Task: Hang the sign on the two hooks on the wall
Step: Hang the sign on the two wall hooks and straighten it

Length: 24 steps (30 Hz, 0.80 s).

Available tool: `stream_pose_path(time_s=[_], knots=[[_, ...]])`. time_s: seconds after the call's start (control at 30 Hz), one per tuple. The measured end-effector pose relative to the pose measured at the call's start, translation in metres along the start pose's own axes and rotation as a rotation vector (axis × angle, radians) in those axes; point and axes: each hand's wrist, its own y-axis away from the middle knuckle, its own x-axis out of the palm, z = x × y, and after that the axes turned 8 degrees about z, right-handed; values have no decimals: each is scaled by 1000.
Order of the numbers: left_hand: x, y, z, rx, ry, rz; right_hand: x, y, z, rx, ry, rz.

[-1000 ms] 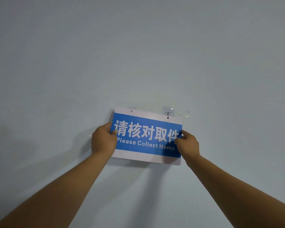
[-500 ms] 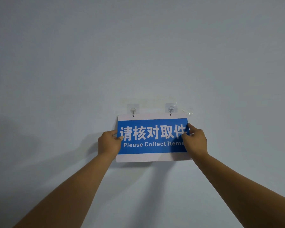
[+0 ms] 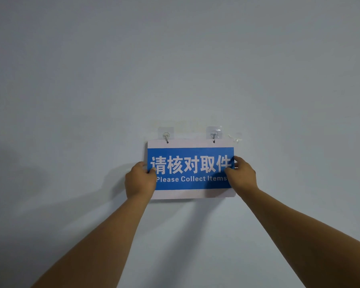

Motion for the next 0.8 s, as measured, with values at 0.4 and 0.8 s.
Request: stream_pose_path(time_s=[0.4, 0.8], knots=[[17, -3, -1, -88, 112, 154, 9, -11, 2, 32, 7, -19], [9, -10, 7, -158, 69, 189, 14, -9, -6, -15, 34, -35]])
